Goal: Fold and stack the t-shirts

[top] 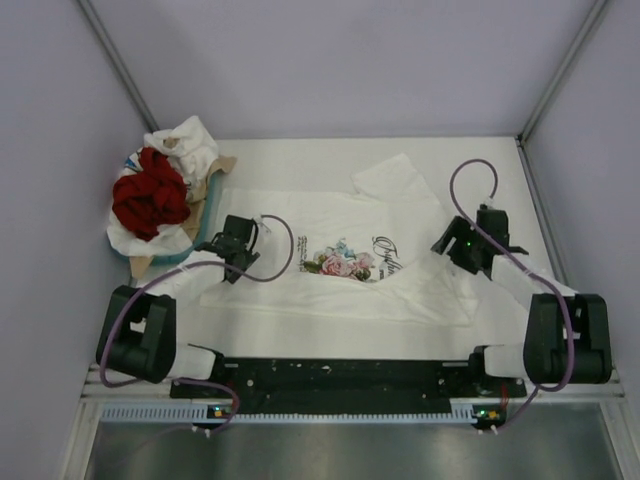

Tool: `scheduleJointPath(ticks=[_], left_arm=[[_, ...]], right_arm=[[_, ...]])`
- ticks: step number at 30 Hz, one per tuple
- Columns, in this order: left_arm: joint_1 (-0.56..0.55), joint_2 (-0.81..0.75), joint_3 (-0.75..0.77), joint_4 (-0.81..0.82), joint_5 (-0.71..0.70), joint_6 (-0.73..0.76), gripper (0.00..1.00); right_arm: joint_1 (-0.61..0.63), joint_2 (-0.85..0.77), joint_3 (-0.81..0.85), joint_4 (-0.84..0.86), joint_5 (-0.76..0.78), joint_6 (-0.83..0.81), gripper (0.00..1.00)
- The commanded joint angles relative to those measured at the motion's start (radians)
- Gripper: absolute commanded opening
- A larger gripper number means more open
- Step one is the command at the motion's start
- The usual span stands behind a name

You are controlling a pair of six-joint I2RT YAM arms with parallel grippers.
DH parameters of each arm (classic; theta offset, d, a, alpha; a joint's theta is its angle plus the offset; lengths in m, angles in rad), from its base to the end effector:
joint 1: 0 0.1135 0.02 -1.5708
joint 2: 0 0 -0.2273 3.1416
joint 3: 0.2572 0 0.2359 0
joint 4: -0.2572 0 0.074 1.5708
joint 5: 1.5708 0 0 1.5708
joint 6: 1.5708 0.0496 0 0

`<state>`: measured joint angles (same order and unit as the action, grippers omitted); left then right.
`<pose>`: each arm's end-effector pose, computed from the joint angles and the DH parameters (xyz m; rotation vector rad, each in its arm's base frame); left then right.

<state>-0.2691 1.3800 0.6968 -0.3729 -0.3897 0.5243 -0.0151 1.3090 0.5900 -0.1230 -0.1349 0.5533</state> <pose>0.2467 -0.0485 0.1348 0.8864 2.4679 0.6003 0.2544 0.0028 0.1361 0.6246 2.3626 0.4068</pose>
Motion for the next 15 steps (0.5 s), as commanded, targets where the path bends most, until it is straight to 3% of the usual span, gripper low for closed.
scheduleJointPath(ticks=[1, 4, 7, 12, 15], left_arm=[[0.007, -0.079, 0.047, 0.025, -0.087, -0.003, 0.62], [0.010, -0.177, 0.030, -0.035, -0.043, -0.004, 0.65], [0.010, -0.205, 0.006, -0.075, -0.015, -0.018, 0.65], [0.010, -0.191, -0.029, -0.093, 0.000, -0.043, 0.64], [0.010, -0.185, -0.031, -0.098, 0.003, -0.055, 0.65]], right_arm=[[0.076, -0.069, 0.100, -0.108, 0.012, -0.055, 0.73], [0.222, -0.206, 0.077, -0.231, 0.186, -0.079, 0.73], [0.383, -0.289, 0.024, -0.279, 0.242, -0.023, 0.69], [0.546, -0.199, 0.001, -0.288, 0.161, 0.033, 0.47], [0.584, -0.107, 0.025, -0.291, 0.140, 0.014, 0.47]])
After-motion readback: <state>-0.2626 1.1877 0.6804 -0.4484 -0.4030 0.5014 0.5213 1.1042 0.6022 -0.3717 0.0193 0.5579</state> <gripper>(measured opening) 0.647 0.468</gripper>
